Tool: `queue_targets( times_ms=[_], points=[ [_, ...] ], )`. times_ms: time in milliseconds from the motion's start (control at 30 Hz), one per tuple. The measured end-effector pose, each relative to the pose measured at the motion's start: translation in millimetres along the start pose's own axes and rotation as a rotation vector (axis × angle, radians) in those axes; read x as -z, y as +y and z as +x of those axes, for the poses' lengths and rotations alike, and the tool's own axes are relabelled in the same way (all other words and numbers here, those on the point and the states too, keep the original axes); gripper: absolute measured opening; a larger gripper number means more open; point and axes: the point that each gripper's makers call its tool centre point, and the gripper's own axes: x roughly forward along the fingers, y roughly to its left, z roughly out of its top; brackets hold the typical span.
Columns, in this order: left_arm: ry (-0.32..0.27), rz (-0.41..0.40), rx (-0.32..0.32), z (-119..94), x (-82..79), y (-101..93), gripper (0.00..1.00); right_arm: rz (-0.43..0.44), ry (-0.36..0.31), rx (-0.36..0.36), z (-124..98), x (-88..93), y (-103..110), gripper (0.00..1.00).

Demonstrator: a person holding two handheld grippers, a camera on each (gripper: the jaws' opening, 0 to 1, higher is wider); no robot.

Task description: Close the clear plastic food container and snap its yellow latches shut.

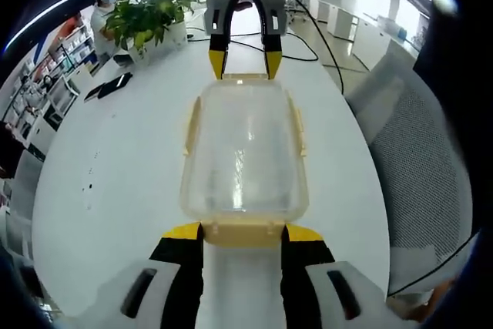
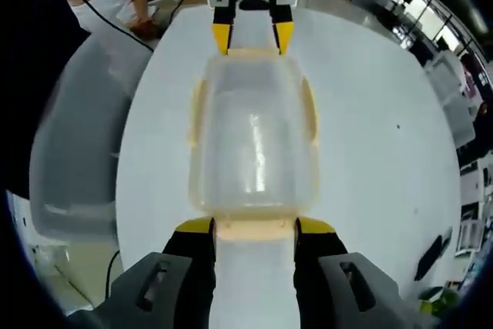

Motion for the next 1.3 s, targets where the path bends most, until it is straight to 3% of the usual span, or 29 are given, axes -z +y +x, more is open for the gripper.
queue_targets(
  times_ms=[867, 1300],
  points=[
    [-0.007, -0.005, 0.030, 31.6, -11.9, 2.3, 0.33, 0.013, 0.036, -0.028, 12.3, 32.5, -4.3, 0.36],
    [-0.003, -0.014, 0.033, 35.8, -10.5, 0.4, 0.33, 0.013, 0.046, -0.041, 17.3, 34.5, -4.6, 0.36]
  ],
)
